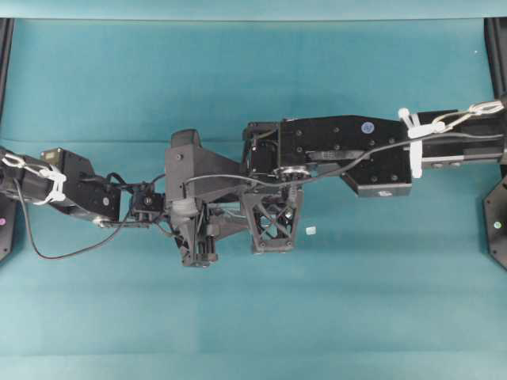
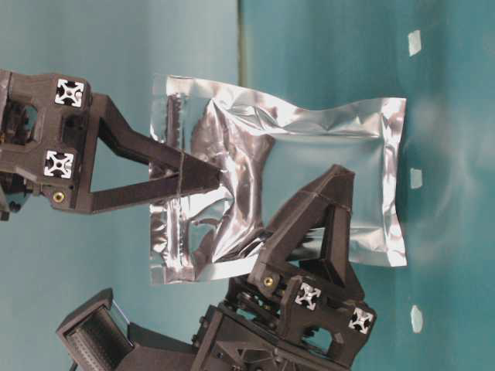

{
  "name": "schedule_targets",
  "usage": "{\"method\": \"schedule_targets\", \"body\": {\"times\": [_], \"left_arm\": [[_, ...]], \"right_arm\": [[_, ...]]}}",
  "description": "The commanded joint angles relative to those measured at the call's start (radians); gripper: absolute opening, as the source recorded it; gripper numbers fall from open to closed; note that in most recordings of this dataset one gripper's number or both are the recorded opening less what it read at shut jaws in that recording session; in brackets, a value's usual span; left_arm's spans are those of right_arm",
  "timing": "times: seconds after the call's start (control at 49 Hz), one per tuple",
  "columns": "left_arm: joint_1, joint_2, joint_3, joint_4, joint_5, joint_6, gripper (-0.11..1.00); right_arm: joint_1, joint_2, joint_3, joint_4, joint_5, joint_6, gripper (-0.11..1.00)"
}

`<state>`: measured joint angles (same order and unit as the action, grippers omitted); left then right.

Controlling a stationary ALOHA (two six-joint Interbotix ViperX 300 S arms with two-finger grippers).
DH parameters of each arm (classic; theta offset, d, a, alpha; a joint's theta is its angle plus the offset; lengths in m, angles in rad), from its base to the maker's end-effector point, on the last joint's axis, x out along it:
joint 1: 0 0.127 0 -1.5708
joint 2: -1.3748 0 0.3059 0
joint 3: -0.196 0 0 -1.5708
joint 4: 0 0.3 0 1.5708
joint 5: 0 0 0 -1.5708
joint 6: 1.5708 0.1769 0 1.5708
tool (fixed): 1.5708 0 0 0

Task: Hand over the silver zip bag and make it stand upright.
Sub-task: 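Close the left gripper on the bag's bottom edge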

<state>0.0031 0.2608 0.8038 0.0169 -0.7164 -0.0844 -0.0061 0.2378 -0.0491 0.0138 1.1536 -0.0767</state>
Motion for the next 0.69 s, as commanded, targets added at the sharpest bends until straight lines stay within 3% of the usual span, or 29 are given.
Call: {"method": "schedule_targets", "body": {"times": [0.0,0.674], "left_arm": [[-0.002,-0.003,-0.008,0.003,0.009,-0.002,0.25],[-0.003,-0.003,-0.006,0.003,0.017,0.0,0.25]], "right_arm": [[-0.002,-0.012,-0.003,-0.002,-0.006,0.009,0.01],[0.002,-0.014,0.005,-0.002,-0.014,0.023,0.02]]}}
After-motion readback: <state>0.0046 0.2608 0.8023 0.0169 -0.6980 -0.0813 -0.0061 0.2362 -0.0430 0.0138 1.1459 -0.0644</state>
